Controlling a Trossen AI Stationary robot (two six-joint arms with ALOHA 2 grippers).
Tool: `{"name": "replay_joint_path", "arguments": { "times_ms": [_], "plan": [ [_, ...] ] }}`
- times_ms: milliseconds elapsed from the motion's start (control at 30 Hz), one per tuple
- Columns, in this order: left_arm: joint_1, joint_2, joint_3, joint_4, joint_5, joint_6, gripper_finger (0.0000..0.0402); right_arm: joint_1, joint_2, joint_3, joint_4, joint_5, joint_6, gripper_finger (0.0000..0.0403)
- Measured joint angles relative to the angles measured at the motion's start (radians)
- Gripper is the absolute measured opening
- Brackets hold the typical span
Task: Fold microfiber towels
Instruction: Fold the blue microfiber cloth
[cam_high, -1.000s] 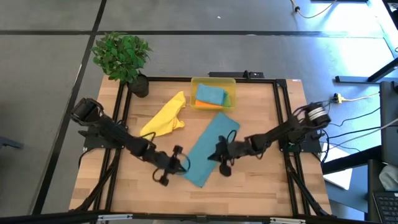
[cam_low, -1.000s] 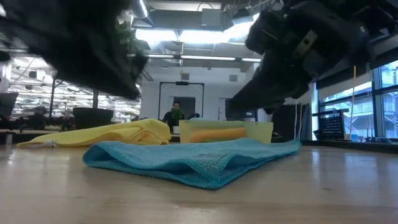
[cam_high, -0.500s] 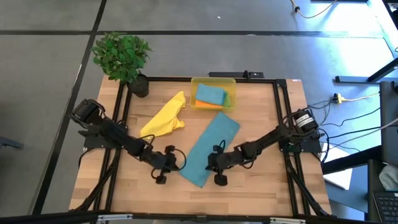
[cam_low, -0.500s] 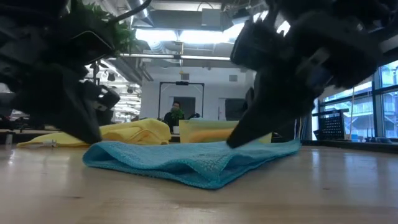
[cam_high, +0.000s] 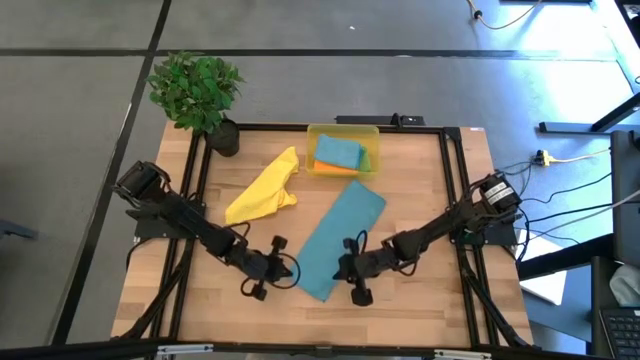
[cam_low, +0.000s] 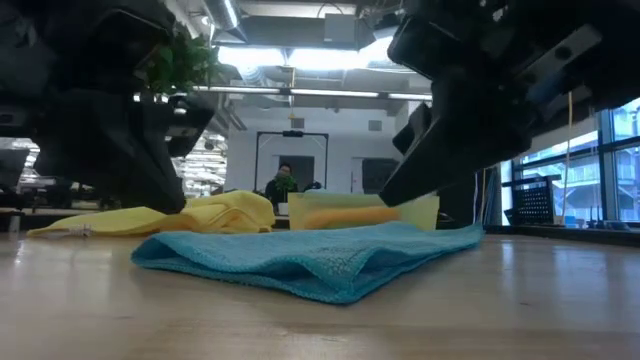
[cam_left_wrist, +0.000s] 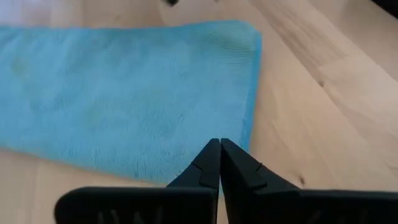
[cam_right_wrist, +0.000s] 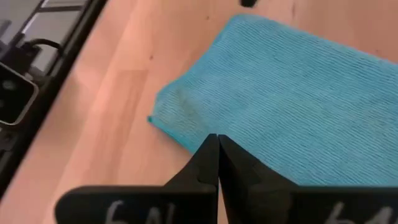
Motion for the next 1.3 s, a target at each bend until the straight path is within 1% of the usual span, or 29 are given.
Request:
{"name": "replay_joint_path", "arguments": {
  "times_ms": [100, 200, 367, 533, 633, 767, 1000, 1167, 1300],
  "plan": [
    [0.000, 0.000, 0.023, -0.033, 0.000, 0.064, 0.0011, -0.001, 0.000, 0.000, 0.005, 0.005, -0.028, 0.0006],
    [0.001, 0.000, 0.045, -0.118, -0.009, 0.111, 0.0031, 0.013, 0.000, 0.000, 0.007, 0.002, -0.095, 0.0017],
    [0.001, 0.000, 0.072, -0.197, -0.067, 0.130, 0.0079, 0.051, 0.000, 0.000, 0.022, 0.003, -0.213, 0.0071],
    [0.001, 0.000, 0.073, -0.193, -0.074, 0.129, 0.0117, 0.086, 0.008, 0.000, 0.048, 0.061, -0.283, 0.0134],
    [0.001, 0.000, 0.073, -0.160, -0.078, 0.128, 0.0123, 0.105, 0.038, 0.001, 0.099, 0.090, -0.369, 0.0162],
    [0.001, 0.000, 0.074, -0.063, -0.082, 0.129, 0.0124, 0.121, 0.087, 0.028, 0.088, 0.154, -0.461, 0.0189],
    [0.005, 0.000, 0.074, 0.009, -0.082, 0.124, 0.0124, 0.124, 0.127, 0.090, -0.029, 0.233, -0.494, 0.0198],
    [0.012, 0.000, 0.074, 0.042, -0.082, 0.094, 0.0124, 0.123, 0.132, 0.100, -0.090, 0.245, -0.476, 0.0198],
    [0.014, 0.000, 0.074, 0.066, -0.082, 0.094, 0.0124, 0.119, 0.138, 0.100, -0.101, 0.261, -0.474, 0.0198]
  ]
}}
